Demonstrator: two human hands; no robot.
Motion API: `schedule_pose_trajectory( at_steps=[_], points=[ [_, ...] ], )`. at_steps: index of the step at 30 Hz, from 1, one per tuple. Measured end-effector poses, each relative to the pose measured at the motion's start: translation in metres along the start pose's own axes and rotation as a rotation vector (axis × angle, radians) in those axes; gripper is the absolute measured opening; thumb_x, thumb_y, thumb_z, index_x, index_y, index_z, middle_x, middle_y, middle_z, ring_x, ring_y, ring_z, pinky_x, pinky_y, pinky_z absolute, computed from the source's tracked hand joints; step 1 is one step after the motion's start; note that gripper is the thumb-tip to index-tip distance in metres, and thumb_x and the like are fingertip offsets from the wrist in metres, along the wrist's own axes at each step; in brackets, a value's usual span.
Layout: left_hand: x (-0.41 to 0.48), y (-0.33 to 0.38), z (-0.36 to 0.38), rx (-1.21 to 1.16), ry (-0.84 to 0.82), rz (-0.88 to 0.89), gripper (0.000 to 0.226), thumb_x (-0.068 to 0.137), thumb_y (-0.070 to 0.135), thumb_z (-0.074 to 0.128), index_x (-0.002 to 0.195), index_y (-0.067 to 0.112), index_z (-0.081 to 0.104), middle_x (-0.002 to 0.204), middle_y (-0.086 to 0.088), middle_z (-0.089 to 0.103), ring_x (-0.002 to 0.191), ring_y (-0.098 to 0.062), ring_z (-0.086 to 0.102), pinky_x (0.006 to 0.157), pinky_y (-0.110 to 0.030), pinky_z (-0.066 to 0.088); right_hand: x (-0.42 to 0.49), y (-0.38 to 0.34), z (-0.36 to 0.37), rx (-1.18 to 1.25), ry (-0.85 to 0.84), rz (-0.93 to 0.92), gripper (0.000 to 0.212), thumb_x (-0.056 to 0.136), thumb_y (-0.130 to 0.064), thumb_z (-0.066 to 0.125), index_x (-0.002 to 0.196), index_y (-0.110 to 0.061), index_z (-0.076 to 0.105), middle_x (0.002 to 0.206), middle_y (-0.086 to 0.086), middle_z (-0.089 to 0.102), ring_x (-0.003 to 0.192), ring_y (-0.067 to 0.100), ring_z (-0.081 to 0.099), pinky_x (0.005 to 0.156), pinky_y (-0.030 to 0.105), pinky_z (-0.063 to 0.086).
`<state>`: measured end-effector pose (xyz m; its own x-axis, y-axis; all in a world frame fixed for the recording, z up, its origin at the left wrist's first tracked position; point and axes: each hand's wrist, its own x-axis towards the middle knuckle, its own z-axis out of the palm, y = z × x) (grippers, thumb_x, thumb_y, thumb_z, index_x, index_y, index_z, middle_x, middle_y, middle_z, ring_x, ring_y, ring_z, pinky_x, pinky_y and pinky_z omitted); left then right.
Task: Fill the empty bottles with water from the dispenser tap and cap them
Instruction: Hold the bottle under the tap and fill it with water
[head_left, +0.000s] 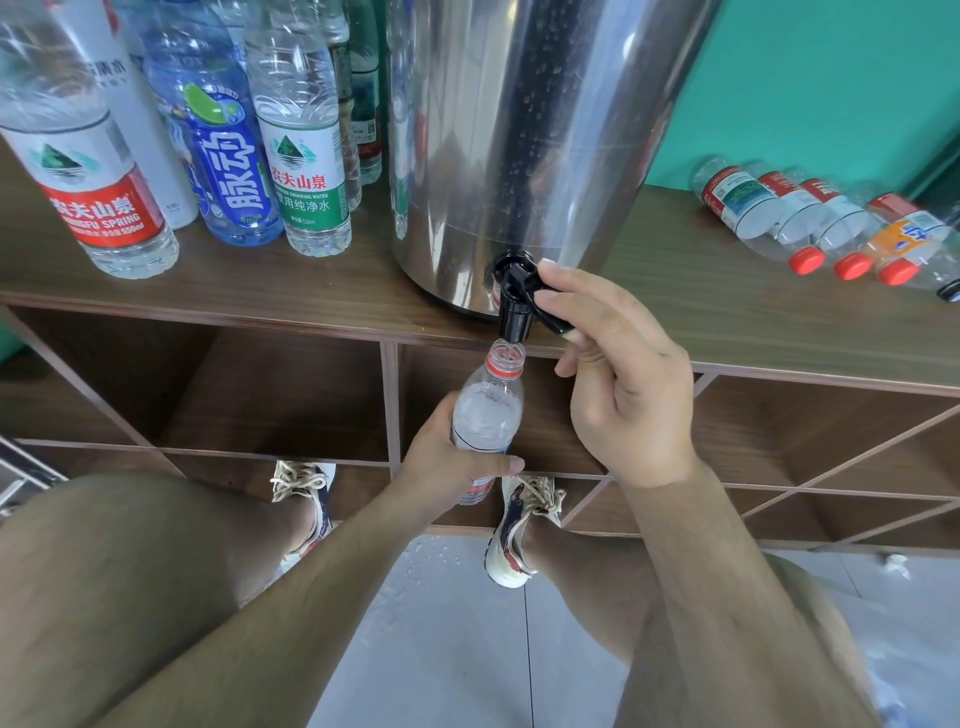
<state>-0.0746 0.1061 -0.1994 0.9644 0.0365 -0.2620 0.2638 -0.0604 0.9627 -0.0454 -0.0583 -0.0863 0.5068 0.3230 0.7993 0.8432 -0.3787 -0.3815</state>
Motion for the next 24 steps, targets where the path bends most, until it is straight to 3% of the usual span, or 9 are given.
schedule_pose_trajectory(
  at_steps=[5,11,15,21,24],
  points=[
    [-0.0003,0.0017,0.0003,0.000,-0.004,0.006,0.081,0.071,0.017,0.093,0.129,0.041,0.043,0.122,0.015,0.057,0.112,-0.013,0.056,0.079,-0.018,0.048,0.0000,-0.0010,-0.0001,0.013,0.001,0.015,0.063,0.085,0.028,0.044,0.126,-0.013,0.066,0.141,0.002,0.062,0.085,0.002,0.062,0.074,0.028,0.054],
    [-0.0006,0.0003,0.0010,0.010,0.006,-0.003,0.083,0.069,0.016,0.094,0.130,0.042,0.043,0.124,0.013,0.057,0.116,-0.017,0.056,0.095,-0.032,0.051,0.0004,-0.0027,-0.0001,0.021,-0.004,0.027,0.060,0.088,0.025,0.043,0.126,-0.016,0.065,0.141,-0.001,0.061,0.084,0.001,0.061,0.074,0.027,0.053],
    [-0.0012,0.0012,0.0007,-0.003,0.003,-0.007,0.081,0.069,0.015,0.094,0.127,0.042,0.044,0.121,0.015,0.058,0.112,-0.013,0.057,0.090,-0.029,0.049,0.0014,-0.0036,-0.0005,0.019,-0.005,0.018,0.056,0.090,0.023,0.043,0.126,-0.014,0.065,0.141,0.001,0.061,0.090,-0.001,0.061,0.075,0.027,0.054],
    [-0.0037,0.0021,0.0005,-0.019,0.006,-0.007,0.081,0.068,0.013,0.094,0.128,0.040,0.046,0.122,0.011,0.060,0.113,-0.016,0.058,0.092,-0.032,0.051,0.0016,-0.0051,-0.0007,0.007,-0.007,0.015,0.051,0.090,0.025,0.043,0.123,-0.003,0.070,0.140,0.008,0.063,0.093,0.012,0.066,0.073,0.032,0.057],
    [-0.0039,0.0034,0.0008,-0.003,0.004,0.000,0.080,0.069,0.013,0.093,0.127,0.040,0.045,0.121,0.013,0.059,0.110,-0.014,0.057,0.086,-0.026,0.049,0.0023,-0.0058,-0.0010,0.011,-0.007,0.012,0.052,0.090,0.025,0.043,0.124,-0.004,0.070,0.141,0.008,0.063,0.094,0.012,0.066,0.073,0.031,0.056]
  ],
)
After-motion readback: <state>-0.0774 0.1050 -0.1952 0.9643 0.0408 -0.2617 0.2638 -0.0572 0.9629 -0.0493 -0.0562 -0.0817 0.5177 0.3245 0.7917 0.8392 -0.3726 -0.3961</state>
